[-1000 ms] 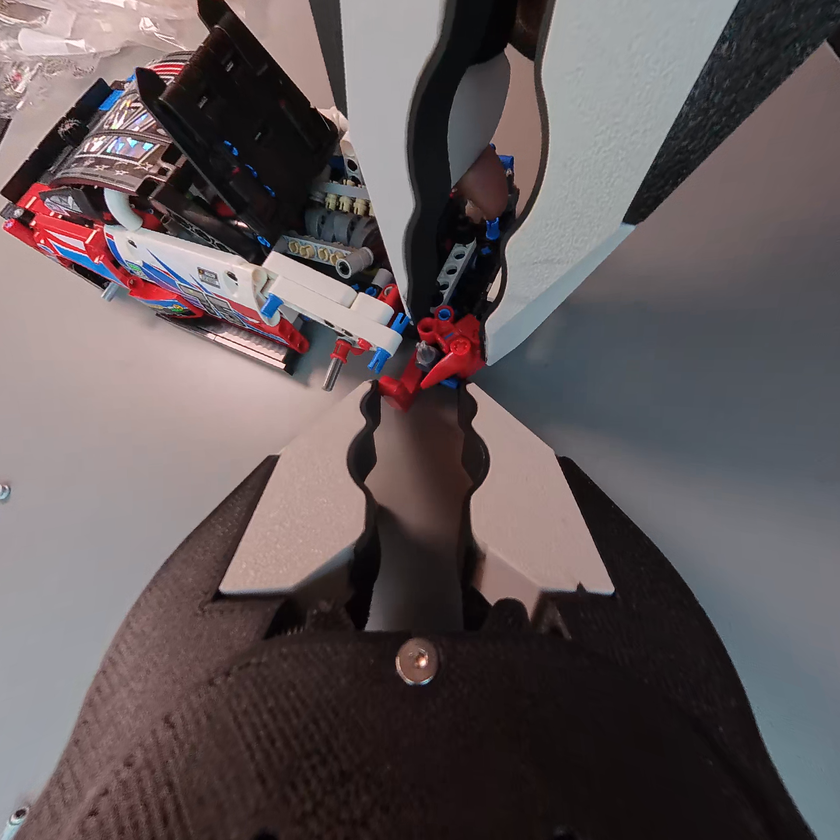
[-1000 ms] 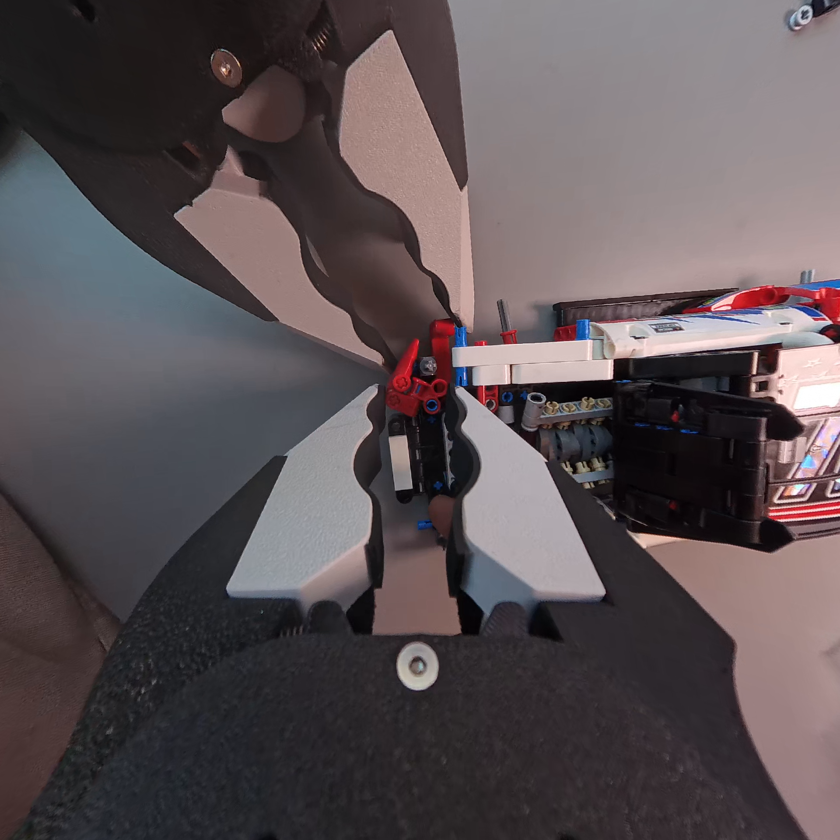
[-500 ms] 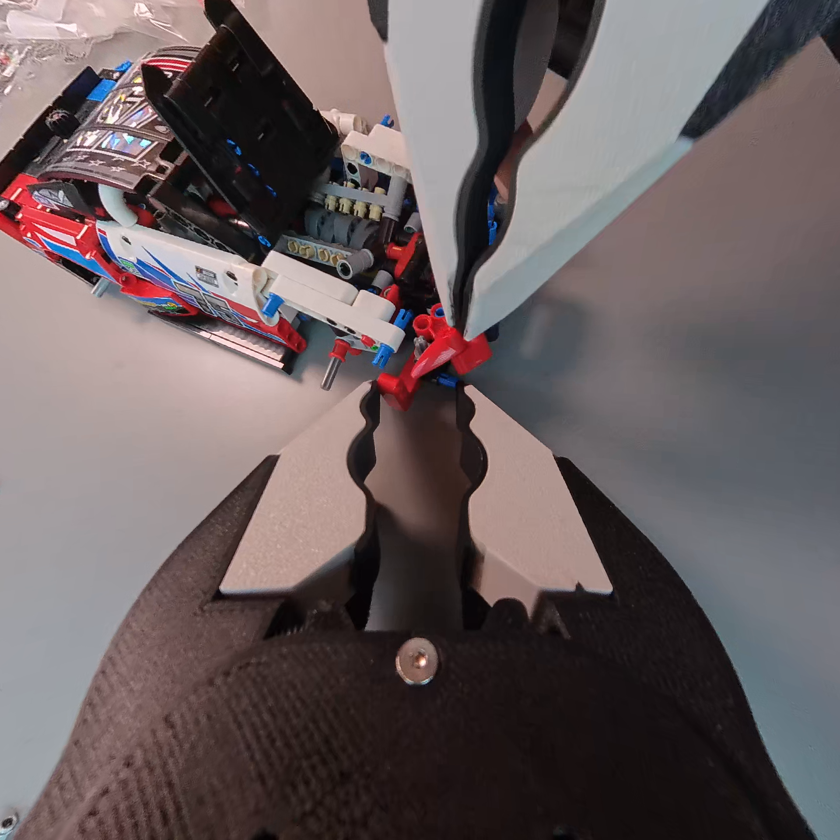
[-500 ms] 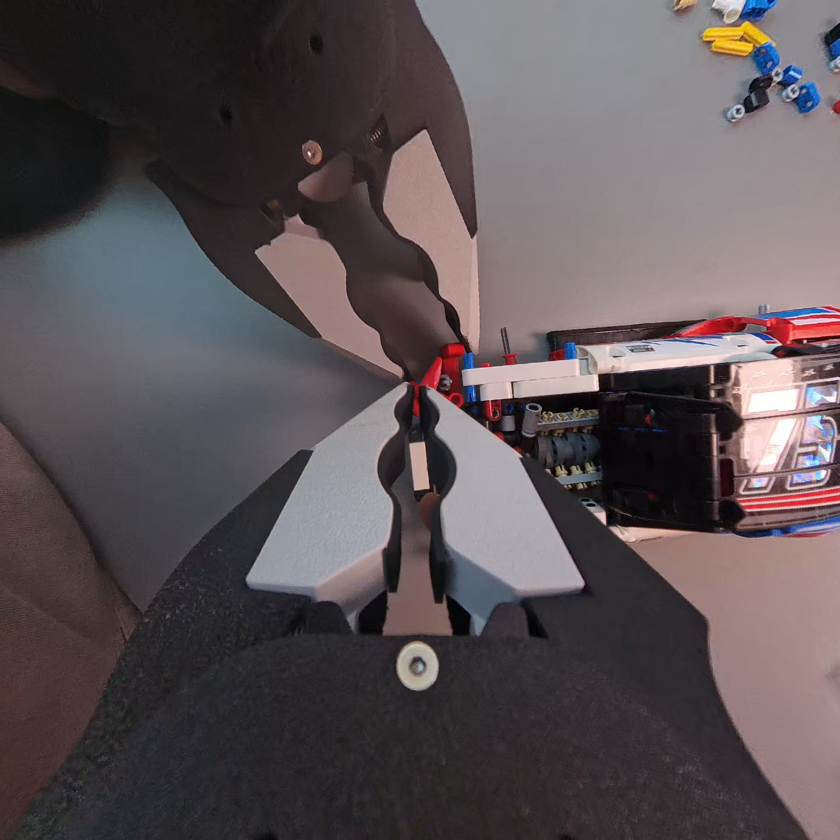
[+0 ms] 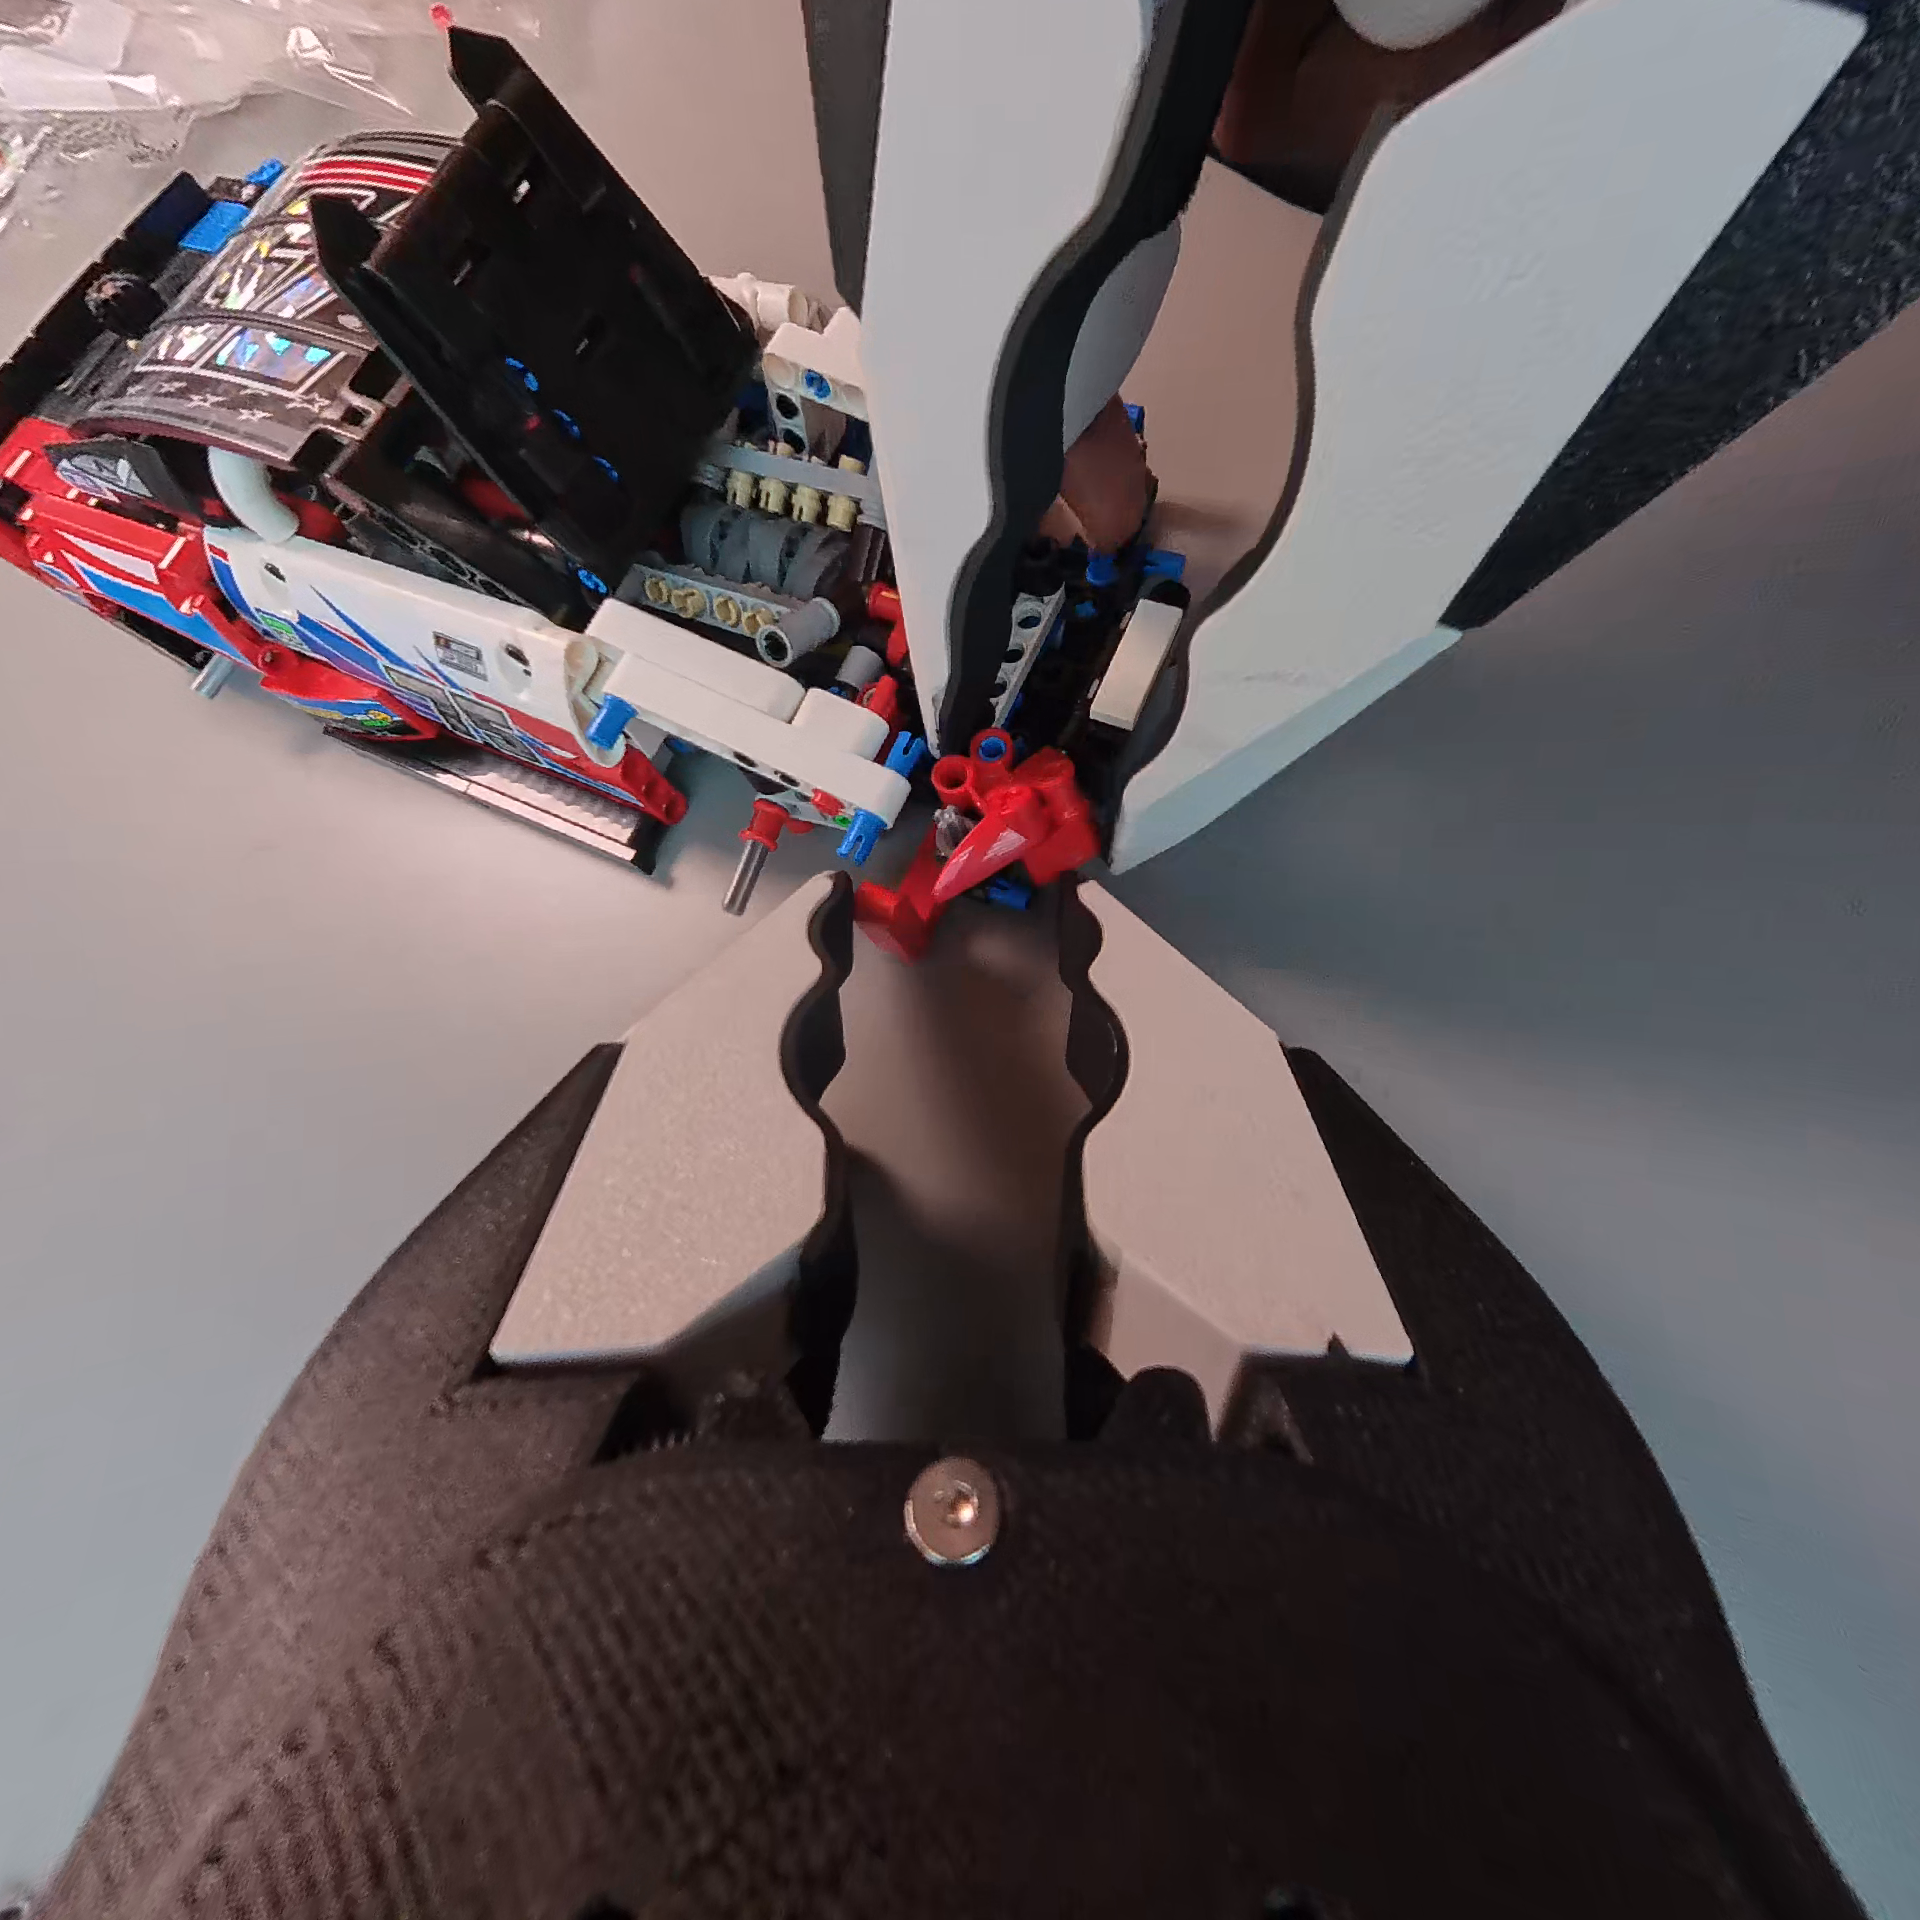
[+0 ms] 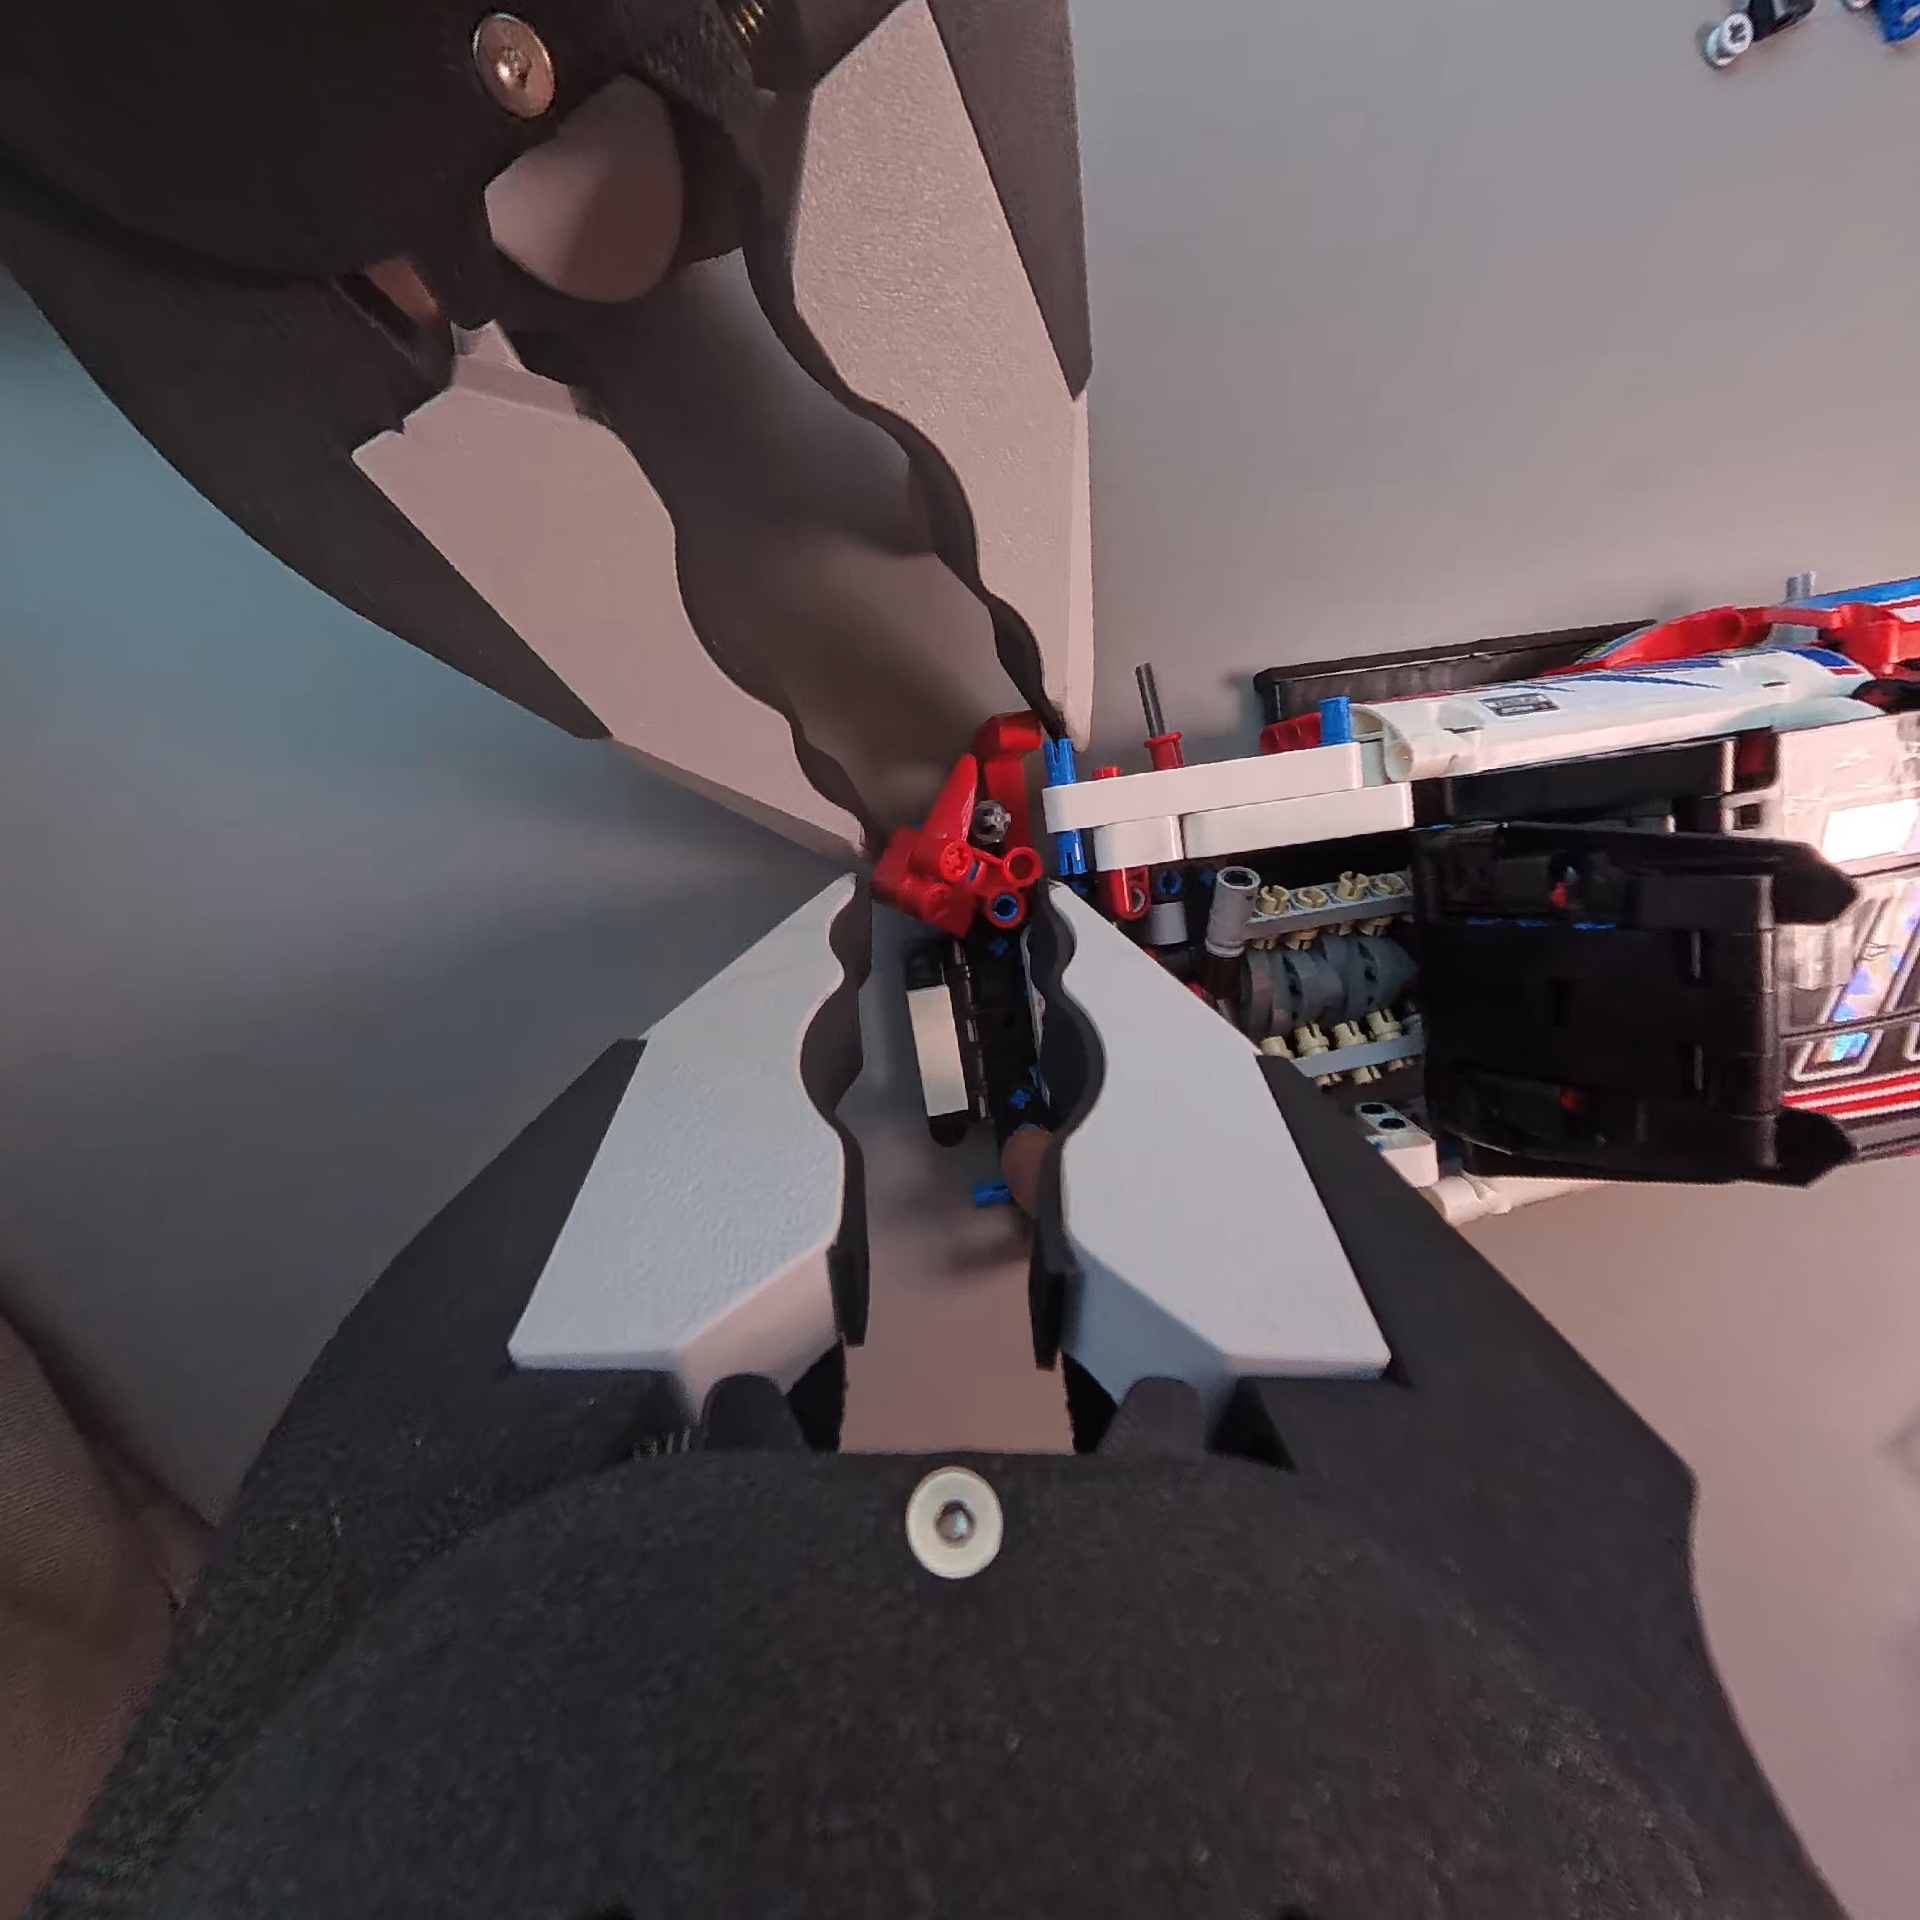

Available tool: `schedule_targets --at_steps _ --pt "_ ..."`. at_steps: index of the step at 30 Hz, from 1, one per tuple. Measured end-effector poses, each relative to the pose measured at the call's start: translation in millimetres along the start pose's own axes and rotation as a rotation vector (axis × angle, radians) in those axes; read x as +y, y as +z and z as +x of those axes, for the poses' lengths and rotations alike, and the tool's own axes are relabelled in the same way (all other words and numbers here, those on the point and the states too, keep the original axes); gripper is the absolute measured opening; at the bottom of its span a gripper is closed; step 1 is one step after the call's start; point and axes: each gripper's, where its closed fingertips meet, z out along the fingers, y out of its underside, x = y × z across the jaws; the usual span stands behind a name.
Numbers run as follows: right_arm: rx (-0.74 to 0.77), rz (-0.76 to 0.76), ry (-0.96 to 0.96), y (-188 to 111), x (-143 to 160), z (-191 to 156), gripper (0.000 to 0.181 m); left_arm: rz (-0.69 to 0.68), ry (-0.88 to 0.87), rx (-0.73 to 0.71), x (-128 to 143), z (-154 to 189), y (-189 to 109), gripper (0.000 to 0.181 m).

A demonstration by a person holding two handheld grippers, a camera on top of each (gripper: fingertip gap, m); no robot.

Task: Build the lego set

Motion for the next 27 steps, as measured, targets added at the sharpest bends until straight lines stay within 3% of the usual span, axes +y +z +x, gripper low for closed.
schedule_targets --at_steps 9,11,14,19,27 --pt "-0.022 0.019 -0.026 -7 2 2 0.025 -0.003 -0.003 -0.008 -2 -2 4 0.033" --pt "-0.050 0.150 0.000 -23 -20 1 0.024 -0.005 -0.009 -0.001 -2 -2 5 0.031" --pt "-0.025 0.133 -0.071 -36 -21 0 0.025 -0.006 -0.011 -0.002 -3 -2 5 0.032" --pt "-0.094 0.358 0.181 -75 -31 29 0.025 -0.006 -0.026 0.001 -1 -2 3 0.034" --pt "-0.448 0.722 0.532 -96 -33 34 0.026 0.122 -0.071 0.012 -14 -6 -17 0.036"
